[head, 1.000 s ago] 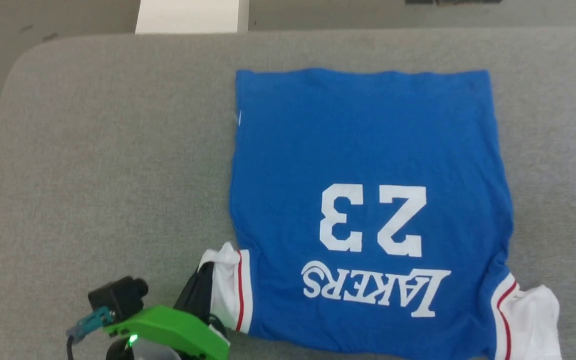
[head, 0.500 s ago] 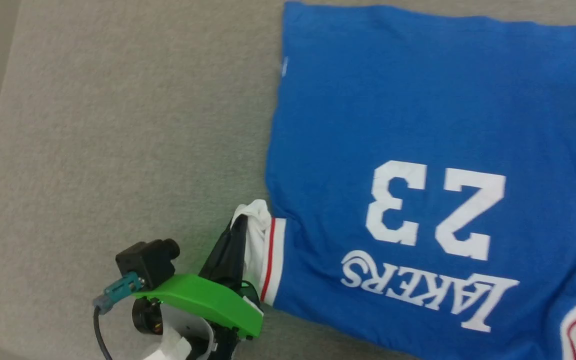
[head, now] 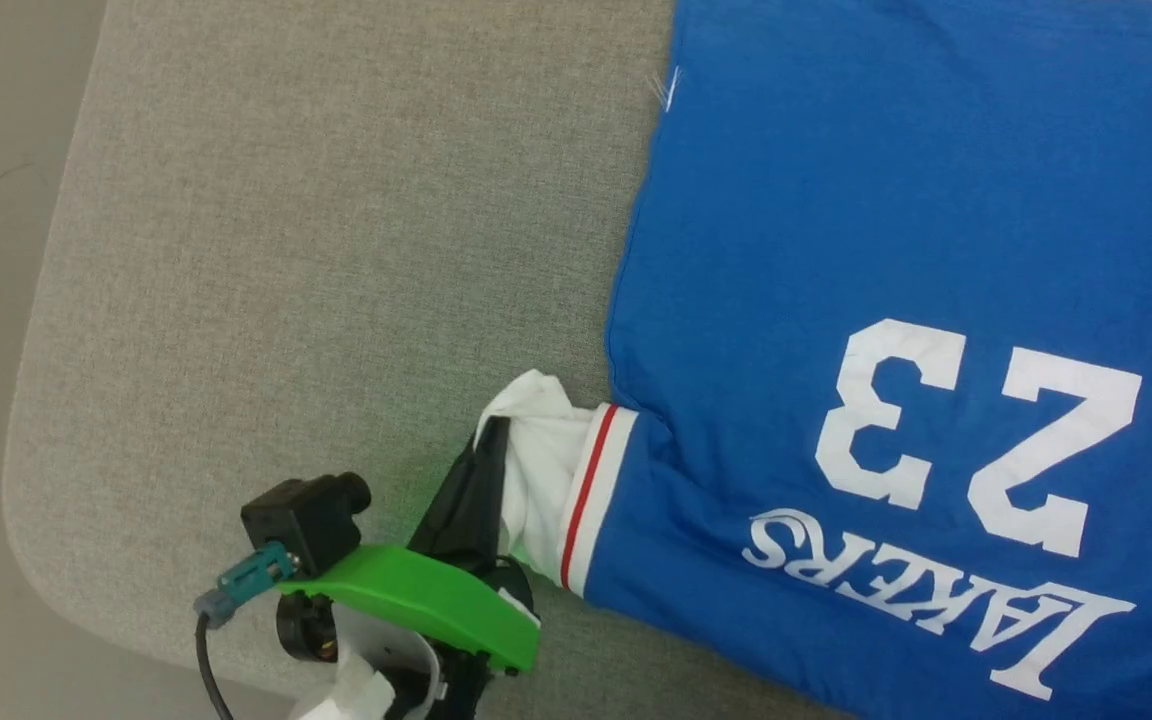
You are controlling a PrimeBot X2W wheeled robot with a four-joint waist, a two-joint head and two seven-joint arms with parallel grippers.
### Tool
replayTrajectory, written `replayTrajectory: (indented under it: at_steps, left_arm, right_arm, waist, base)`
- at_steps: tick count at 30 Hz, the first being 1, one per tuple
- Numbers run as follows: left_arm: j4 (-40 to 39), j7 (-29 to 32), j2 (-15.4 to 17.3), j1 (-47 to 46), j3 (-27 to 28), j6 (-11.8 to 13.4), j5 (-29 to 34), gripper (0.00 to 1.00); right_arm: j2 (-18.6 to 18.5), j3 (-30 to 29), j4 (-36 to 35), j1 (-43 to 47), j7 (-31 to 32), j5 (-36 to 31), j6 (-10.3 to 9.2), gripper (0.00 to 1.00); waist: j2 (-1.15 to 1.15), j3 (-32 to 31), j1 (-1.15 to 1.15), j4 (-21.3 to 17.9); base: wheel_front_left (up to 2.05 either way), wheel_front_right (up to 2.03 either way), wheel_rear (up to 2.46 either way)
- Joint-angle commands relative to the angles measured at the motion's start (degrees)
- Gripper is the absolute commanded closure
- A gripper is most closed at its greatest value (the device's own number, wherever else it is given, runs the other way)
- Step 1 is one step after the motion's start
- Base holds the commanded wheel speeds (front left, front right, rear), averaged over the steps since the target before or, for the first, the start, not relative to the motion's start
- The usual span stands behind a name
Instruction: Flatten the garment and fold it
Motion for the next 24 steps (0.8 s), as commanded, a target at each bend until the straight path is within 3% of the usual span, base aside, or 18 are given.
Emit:
replayTrajectory:
  at_steps: [1,14,24]
  left_arm:
    - [-0.08,-0.39,0.12,-1.05,0.5,0.37,-0.02,1.0]
    - [0.97,0.1,2.37,0.6,3.7,1.5,-1.25,1.0]
    - [0.06,0.99,4.45,5.0,5.93,2.7,-2.56,1.0]
  right_arm:
    - [1.11,0.22,1.56,0.68,0.47,-0.53,-0.06,1.0]
    - [4.0,-1.56,-2.56,4.81,-7.61,4.72,-0.06,1.0]
    - [6.78,-10.05,-16.52,19.9,-5.2,10.08,-0.06,1.0]
  waist:
    - [0.5,-0.48,-0.01,-0.57]
    - [0.5,-12.45,-0.01,-8.38]
    - [0.5,-19.99,-0.01,-16.34]
  base:
    - [0.0,0.0,0.0]
    - [0.0,0.0,0.0]
    - [0.0,0.0,0.0]
